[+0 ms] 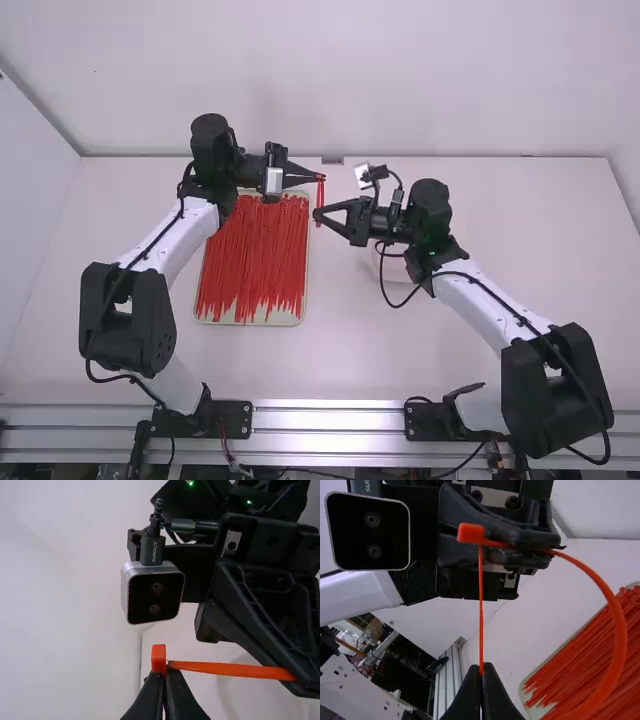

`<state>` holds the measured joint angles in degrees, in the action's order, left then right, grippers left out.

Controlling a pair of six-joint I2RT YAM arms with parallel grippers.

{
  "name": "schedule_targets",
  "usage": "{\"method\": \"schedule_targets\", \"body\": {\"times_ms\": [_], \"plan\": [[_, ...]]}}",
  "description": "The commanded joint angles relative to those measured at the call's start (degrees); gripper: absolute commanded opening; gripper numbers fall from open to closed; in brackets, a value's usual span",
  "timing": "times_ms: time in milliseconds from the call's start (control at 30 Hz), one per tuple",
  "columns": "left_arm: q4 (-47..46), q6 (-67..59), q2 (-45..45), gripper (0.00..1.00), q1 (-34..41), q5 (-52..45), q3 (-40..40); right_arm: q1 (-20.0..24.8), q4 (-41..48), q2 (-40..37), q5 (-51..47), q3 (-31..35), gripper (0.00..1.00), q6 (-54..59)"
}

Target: Fasten the cable tie

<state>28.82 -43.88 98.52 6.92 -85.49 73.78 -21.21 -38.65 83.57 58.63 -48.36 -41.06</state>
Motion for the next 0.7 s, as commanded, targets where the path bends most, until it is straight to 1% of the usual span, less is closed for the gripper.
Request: {"method": "schedule_targets", "body": {"times_ms": [0,267,400,533,667], "plan": [[0.2,-1.0,0.0,0.02,0.3,-0.6,1.2,0.2,-0.6,0.4,-0.2,0.0,0.00,-1.0],[0.5,-1.2,0.1,0.02,0.1,-0.5,0.4,-0.2,-2.1,0.4,-0.2,0.0,0.00,-1.0],[0.3,-3.9,0.0,0.02,-0.2,-0.4,-0.4,-0.3,-2.1,0.4,0.0,0.0,0.00,-0.9],[0.3,-3.6,0.1,0.02,-0.2,1.1,-0.6,-0.3,-1.5,0.4,0.0,0.0,0.00,-1.0],[0.6,-3.5,0.1,0.02,-0.2,0.5,-0.6,-0.2,-1.4,0.4,0.0,0.0,0.00,-1.0]]}}
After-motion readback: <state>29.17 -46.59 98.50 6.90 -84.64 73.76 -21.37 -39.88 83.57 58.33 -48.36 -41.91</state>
